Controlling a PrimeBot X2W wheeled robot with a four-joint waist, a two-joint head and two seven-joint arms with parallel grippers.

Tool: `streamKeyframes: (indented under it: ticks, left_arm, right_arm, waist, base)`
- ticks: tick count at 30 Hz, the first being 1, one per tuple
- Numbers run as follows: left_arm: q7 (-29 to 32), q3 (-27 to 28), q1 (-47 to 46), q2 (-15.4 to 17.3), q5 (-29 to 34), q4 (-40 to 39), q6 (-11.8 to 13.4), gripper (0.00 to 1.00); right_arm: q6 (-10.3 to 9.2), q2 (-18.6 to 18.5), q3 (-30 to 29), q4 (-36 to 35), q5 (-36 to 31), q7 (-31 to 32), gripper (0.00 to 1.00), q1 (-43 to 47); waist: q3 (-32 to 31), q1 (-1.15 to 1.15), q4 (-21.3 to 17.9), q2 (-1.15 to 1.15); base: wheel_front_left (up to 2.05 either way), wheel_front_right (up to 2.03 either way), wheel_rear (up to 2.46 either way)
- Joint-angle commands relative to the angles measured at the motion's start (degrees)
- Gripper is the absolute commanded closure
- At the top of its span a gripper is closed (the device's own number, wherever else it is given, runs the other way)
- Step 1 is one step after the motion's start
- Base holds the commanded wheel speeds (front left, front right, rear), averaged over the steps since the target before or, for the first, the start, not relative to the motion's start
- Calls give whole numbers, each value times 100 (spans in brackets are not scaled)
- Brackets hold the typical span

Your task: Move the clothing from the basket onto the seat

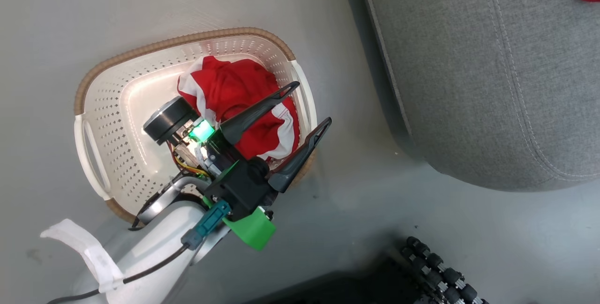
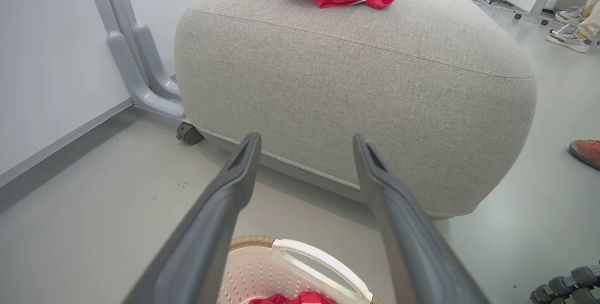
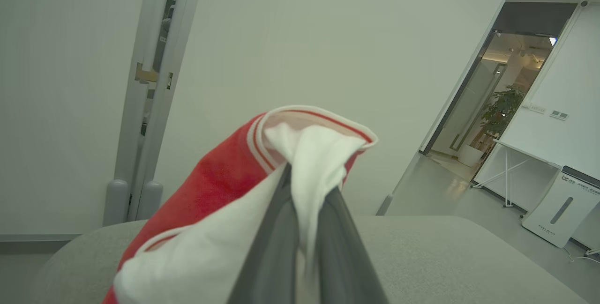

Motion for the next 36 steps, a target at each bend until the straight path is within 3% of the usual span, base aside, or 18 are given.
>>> streamKeyframes:
  ticks: [1,5,6,7,13,18,26,36]
  left_arm:
    - [-49,33,-59,-8,-47,46,60,0]
    - [-94,63,84,23,-112,174,135,0]
    - [-112,66,110,29,-124,201,149,0]
    - [-120,69,153,23,-156,240,170,0]
    - [-269,179,436,-218,-355,442,418,0]
    - [-349,326,665,-595,-602,641,536,0]
    - [-337,1053,1374,-1129,-679,553,736,0]
    - [-338,2099,2379,-1608,-440,614,737,0]
  right_arm:
    - [-8,35,-39,55,-62,-5,100,421]
    - [-8,356,-261,305,-48,-6,100,1411]
    - [-8,427,-286,399,-53,-5,91,1630]
    - [-9,497,-426,485,-156,-6,0,1860]
    - [-8,1210,-897,467,-36,-7,0,2797]
    - [-8,1434,-624,-30,111,-7,0,3675]
    - [-7,1548,648,-865,201,-7,0,4655]
    - [-8,1541,1859,-788,238,-7,0,4814]
  waist:
    - [-68,-1,72,0]
    - [-257,-1,50,0]
    - [-309,-1,45,0]
    - [-379,-1,38,0]
    - [-867,-1,46,0]
    - [-1402,-1,287,0]
    - [-2427,-1,835,0]
    - [-3684,-1,1569,0]
  base:
    - [0,0,0]
    - [0,0,0]
    - [0,0,0]
    - [0,0,0]
    - [0,0,0]
    - [0,0,0]
    - [0,0,0]
    - [0,0,0]
